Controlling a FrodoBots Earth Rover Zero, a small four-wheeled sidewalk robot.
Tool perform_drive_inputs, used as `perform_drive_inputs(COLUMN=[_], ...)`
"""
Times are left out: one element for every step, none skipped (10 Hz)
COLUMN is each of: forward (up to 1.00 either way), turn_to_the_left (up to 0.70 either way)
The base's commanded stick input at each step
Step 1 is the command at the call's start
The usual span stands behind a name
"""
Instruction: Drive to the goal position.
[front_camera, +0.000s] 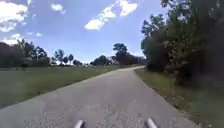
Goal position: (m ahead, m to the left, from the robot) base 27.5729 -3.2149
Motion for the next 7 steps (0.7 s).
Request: perform_drive_inputs(forward=[0.50, 0.50, 0.50, 0.50, 0.50, 0.50, 0.50], turn_to_the_left=[0.00, 0.00, 0.00, 0.00, 0.00, 0.00, 0.00])
